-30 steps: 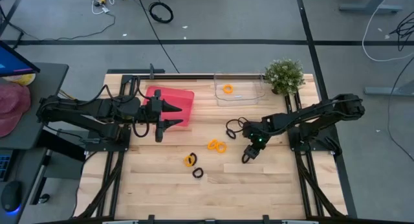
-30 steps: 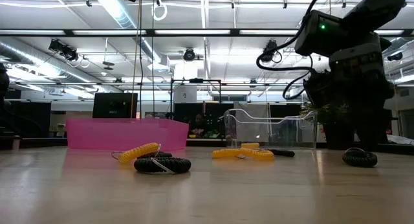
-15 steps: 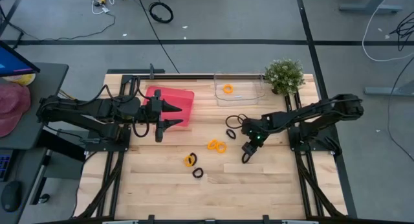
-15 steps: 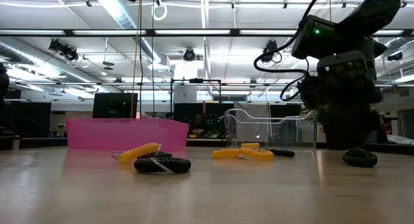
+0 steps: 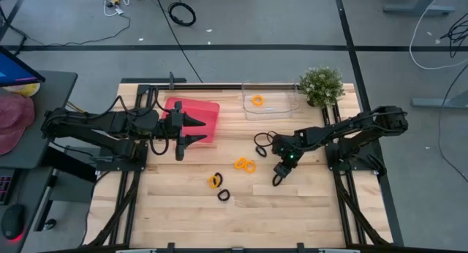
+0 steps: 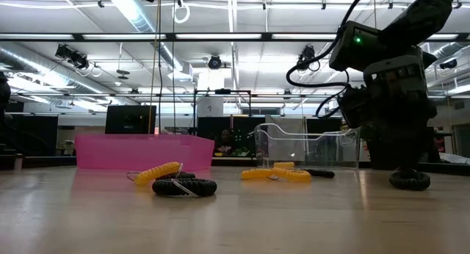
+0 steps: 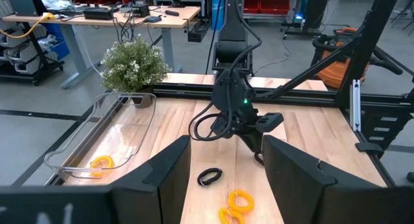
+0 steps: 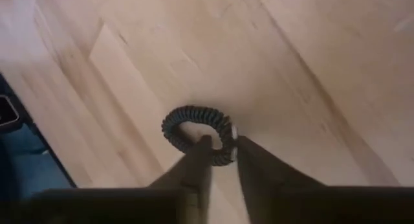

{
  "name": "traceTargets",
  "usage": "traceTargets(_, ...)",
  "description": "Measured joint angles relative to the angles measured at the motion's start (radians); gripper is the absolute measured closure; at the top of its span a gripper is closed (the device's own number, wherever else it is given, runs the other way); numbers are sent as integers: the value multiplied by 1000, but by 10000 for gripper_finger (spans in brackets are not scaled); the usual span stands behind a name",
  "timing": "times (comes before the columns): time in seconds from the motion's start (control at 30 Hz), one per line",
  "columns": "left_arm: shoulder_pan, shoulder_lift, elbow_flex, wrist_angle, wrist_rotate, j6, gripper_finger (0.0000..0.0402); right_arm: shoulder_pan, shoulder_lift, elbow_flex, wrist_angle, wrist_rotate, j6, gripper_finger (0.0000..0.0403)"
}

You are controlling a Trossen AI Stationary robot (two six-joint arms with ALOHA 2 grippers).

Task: Sort spring keychains
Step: Put the black spring keychain into the pink bin

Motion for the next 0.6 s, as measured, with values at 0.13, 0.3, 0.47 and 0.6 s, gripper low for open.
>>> traceTargets(0.13,0,0,0,0,0,0,207,0,0,0,1,-32,-10,394)
traceTargets(0.3,0,0,0,0,0,0,207,0,-3,0,1,-36,-1,400)
traceTargets(0.47,0,0,0,0,0,0,207,0,-11,26,0,-36,-2,401)
traceTargets(0.6,0,0,0,0,0,0,207,0,-28,53,-1,-36,-5,402)
